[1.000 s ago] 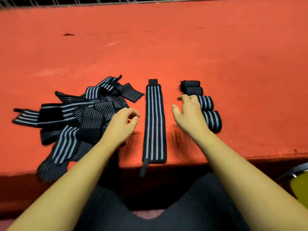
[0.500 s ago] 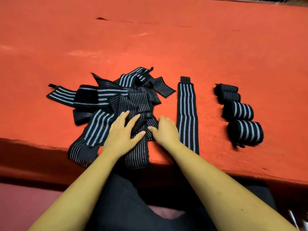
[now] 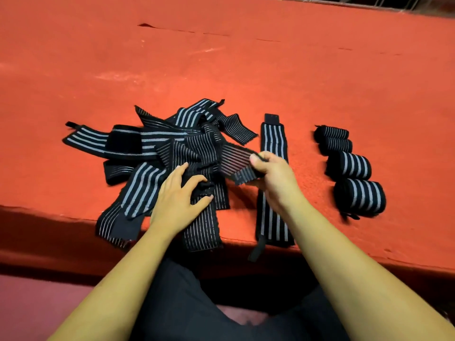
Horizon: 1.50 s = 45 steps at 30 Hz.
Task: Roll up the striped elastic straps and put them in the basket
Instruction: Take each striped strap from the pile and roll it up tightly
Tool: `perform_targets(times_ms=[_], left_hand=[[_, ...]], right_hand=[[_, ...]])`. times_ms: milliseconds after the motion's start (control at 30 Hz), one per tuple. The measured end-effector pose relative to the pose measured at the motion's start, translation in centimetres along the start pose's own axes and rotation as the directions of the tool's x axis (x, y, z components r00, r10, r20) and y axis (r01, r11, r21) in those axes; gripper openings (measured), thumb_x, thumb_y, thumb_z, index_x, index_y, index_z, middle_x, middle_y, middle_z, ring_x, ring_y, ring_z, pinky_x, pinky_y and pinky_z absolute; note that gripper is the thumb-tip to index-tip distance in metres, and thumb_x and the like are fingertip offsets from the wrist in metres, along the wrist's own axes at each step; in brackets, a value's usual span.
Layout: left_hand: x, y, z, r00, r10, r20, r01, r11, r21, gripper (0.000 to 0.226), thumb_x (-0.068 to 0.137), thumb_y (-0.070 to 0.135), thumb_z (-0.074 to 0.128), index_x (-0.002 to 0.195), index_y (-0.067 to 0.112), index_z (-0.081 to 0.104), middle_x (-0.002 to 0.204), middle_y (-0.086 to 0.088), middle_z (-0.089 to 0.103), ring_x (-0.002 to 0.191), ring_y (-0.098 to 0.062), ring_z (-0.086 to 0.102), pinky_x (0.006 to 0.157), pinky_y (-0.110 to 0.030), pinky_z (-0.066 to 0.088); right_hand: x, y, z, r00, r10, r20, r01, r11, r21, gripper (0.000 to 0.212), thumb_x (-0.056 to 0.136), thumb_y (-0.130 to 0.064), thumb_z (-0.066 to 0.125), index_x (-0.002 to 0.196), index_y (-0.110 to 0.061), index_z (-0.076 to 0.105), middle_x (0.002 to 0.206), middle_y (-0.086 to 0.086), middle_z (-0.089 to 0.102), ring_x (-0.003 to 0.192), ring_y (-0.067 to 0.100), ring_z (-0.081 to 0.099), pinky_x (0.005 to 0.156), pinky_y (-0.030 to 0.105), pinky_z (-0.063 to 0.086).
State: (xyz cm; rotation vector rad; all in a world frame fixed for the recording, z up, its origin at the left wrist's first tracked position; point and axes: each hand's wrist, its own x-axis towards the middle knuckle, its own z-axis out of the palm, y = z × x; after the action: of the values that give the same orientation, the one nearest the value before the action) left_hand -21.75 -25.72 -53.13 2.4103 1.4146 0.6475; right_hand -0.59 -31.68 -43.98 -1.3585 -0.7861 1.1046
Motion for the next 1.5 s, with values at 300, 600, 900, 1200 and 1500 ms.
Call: perform_targets(times_ms=[300, 600, 900, 1200, 1500], left_hand=[[0.0, 1.7, -0.4, 0.997, -0.074, -0.009, 0.073, 0.997, -0.037, 0.072, 0.079, 0.063, 0.060, 0.139, 0.026, 0.047, 0.160, -0.010, 0.026, 0.149, -0.030, 0.019, 0.122, -0.050, 0.017], [3.7, 12.9, -3.2, 0.912, 0.384, -0.143, -0.409, 0.875, -0.259, 0.069, 0.089, 0.029, 0.058, 0.153, 0.018, 0.034, 0.160, 0.003, 0.034, 0.152, -0.017, 0.020, 0.122, -0.044, 0.023], [5.8, 16.9, -6.0, 0.972, 0.236, -0.008, -0.179, 0.715, -0.676, 0.015, 0.094, 0.022, 0.067, 0.086, 0.033, 0.067, 0.078, 0.013, 0.069, 0.077, -0.001, 0.063, 0.075, -0.024, 0.048], [3.8, 19.7, -0.3, 0.803, 0.310, 0.509, 0.375, 0.400, -0.836, 0.023, 0.092, 0.000, 0.063, 0.113, 0.009, 0.060, 0.104, -0.004, 0.073, 0.096, -0.018, 0.070, 0.085, -0.035, 0.057], [4.6, 19.8, 5.9, 0.845, 0.294, 0.447, -0.093, 0.903, -0.419, 0.029, 0.092, 0.039, 0.065, 0.093, 0.023, 0.040, 0.082, -0.003, 0.060, 0.074, -0.021, 0.058, 0.071, -0.040, 0.046]], right_hand=[[-4.3, -6.4, -4.4, 0.985, -0.172, 0.011, 0.152, 0.900, 0.409, 0.030, 0.090, 0.008, 0.046, 0.066, -0.010, 0.052, 0.068, 0.009, 0.063, 0.060, 0.020, 0.062, 0.052, 0.027, 0.053], [-7.7, -8.6, -5.0, 0.933, -0.291, 0.214, 0.223, 0.930, 0.294, 0.008, 0.091, -0.005, 0.059, 0.091, -0.007, 0.050, 0.069, 0.008, 0.060, 0.049, 0.019, 0.058, 0.038, 0.026, 0.046], [-5.1, -11.4, -9.9, 0.922, -0.386, 0.025, 0.312, 0.781, 0.541, 0.018, 0.092, -0.008, 0.059, 0.108, -0.003, 0.065, 0.111, 0.016, 0.071, 0.111, 0.034, 0.066, 0.098, 0.042, 0.053], [2.3, -10.0, -12.4, 0.915, -0.351, -0.201, 0.358, 0.934, 0.003, 0.010, 0.101, -0.013, 0.053, 0.097, -0.010, 0.061, 0.090, 0.010, 0.076, 0.090, 0.023, 0.073, 0.082, 0.031, 0.058], [10.5, -7.6, -16.1, 0.960, -0.193, -0.203, 0.101, 0.913, -0.395, 0.016, 0.105, -0.014, 0.045, 0.111, -0.002, 0.054, 0.081, 0.011, 0.071, 0.072, 0.019, 0.069, 0.067, 0.029, 0.055]])
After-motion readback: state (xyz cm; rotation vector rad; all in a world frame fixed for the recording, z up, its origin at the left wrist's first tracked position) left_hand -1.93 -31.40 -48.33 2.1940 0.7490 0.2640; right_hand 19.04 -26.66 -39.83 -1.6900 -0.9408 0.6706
